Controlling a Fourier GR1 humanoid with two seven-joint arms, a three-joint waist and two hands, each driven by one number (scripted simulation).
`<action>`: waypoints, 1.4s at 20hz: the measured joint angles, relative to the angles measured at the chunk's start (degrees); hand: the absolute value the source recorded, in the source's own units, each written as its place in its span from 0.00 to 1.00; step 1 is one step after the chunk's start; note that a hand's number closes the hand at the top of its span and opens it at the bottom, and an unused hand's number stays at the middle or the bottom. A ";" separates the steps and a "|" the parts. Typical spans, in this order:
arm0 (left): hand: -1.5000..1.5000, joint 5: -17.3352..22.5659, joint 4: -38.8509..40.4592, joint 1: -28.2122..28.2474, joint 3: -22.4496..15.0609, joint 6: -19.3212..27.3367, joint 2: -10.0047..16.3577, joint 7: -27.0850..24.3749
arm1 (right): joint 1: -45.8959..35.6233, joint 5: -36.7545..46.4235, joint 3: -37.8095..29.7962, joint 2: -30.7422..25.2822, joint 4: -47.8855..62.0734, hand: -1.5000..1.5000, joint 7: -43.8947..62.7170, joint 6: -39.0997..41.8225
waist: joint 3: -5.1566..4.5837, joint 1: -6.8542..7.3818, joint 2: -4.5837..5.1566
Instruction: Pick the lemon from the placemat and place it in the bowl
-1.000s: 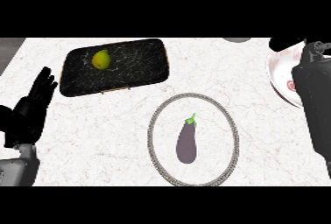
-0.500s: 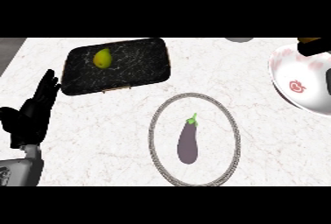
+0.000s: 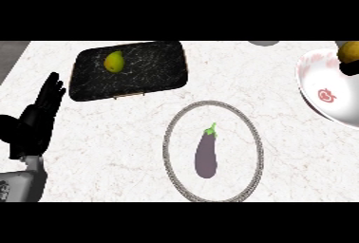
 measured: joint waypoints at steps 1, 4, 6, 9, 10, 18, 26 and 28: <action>0.50 0.24 -0.07 -0.59 0.25 -0.24 0.32 0.50 | -0.09 -0.06 -0.42 -0.85 2.08 1.00 0.60 1.34 | 0.02 0.10 0.07; 0.50 -0.05 -0.28 -0.13 0.02 -0.33 0.07 0.38 | -0.08 -2.11 -2.81 -1.94 7.35 0.00 -0.40 3.00 | 0.08 0.21 0.10; 0.50 0.11 -0.06 0.47 0.30 -0.69 0.00 -0.25 | -0.57 -3.26 -3.91 -2.97 10.53 0.00 -2.80 4.30 | 0.07 0.25 0.08; 0.50 0.49 0.04 0.74 0.63 -1.15 -0.20 -0.51 | 0.19 -5.77 -5.83 -3.96 13.36 0.00 -8.60 5.76 | 0.09 0.09 0.02; 0.50 0.33 -0.01 0.78 0.62 -1.08 -0.24 -0.59 | 0.87 -7.15 -7.04 -3.91 13.57 0.00 -10.90 5.23 | 0.10 -0.03 0.00; 0.50 -0.28 0.65 0.56 1.15 -0.43 -0.27 -0.28 | 0.71 -23.71 -22.08 -3.46 10.02 0.00 -23.41 1.87 | 0.21 -1.43 -0.43; 0.50 -0.32 0.60 0.61 2.17 -0.43 -0.23 0.06 | 9.25 -36.74 -32.16 -8.93 8.12 0.00 -29.74 11.68 | 0.03 -2.05 -0.70; 0.50 -0.62 -0.35 1.40 1.98 -0.26 -0.51 0.39 | 12.81 -39.02 -33.68 -10.68 7.58 0.00 -30.58 15.14 | 0.00 -2.15 -0.78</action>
